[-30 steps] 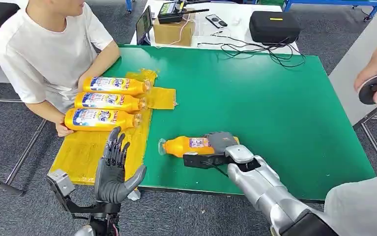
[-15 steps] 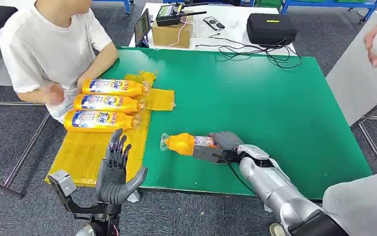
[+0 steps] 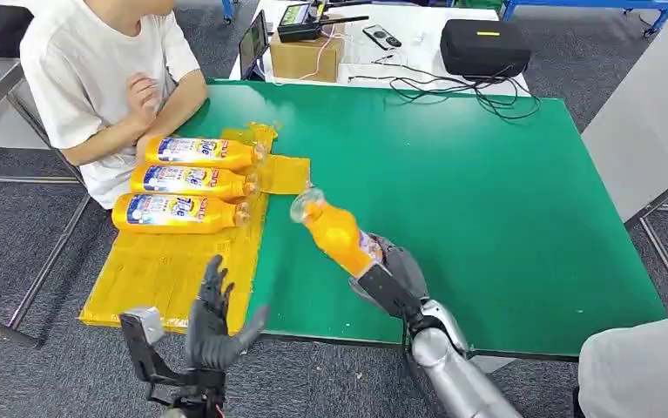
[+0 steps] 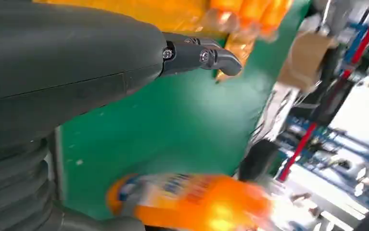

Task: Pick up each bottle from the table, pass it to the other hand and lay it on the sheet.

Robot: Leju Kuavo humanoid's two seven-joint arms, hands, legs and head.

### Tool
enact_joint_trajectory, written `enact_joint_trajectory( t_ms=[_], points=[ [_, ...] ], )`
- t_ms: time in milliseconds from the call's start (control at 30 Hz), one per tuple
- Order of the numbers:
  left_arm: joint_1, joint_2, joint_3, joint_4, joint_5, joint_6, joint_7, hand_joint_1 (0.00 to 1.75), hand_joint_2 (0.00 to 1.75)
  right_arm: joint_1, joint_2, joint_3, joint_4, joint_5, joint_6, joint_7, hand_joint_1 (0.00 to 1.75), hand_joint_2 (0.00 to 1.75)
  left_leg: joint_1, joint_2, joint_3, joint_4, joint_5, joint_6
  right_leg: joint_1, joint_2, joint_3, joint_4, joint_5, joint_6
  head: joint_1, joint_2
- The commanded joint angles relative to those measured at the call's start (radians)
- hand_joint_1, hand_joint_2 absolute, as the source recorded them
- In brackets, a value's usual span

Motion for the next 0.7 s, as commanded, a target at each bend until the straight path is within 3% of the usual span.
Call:
enact_joint_trajectory(
  t_ms=[33,533,700],
  points=[
    [-0.066,0.107,-0.161,0.129,-0.032,-0.044,0.013,0.0,1.75,0.049,0.026,-0.069,-0.169,-0.02,0.043,-0.021,1.75,1.75,0.0,-0.001,0.002,-0.001,-0.001,-0.001,0.0,-0.002,0.003,-0.001,-0.002,-0.002,0.001,0.0],
    [-0.093,0.064,-0.137,0.056,0.023,-0.062,-0.014,0.0,1.75,0.055,0.095,0.269,-0.059,0.094,0.097,-0.045,1.75,1.75,0.001,0.002,-0.001,-0.001,-0.002,-0.001,0.001,0.001,-0.001,-0.001,-0.001,-0.002,0.001,0.0],
    [-0.091,0.062,-0.13,0.051,0.029,-0.058,-0.018,0.0,1.75,0.057,0.092,0.277,-0.063,0.094,0.097,-0.046,1.75,1.75,0.001,0.0,0.0,0.0,-0.002,-0.001,0.001,-0.001,0.0,-0.001,-0.002,-0.003,0.0,0.0]
  ],
)
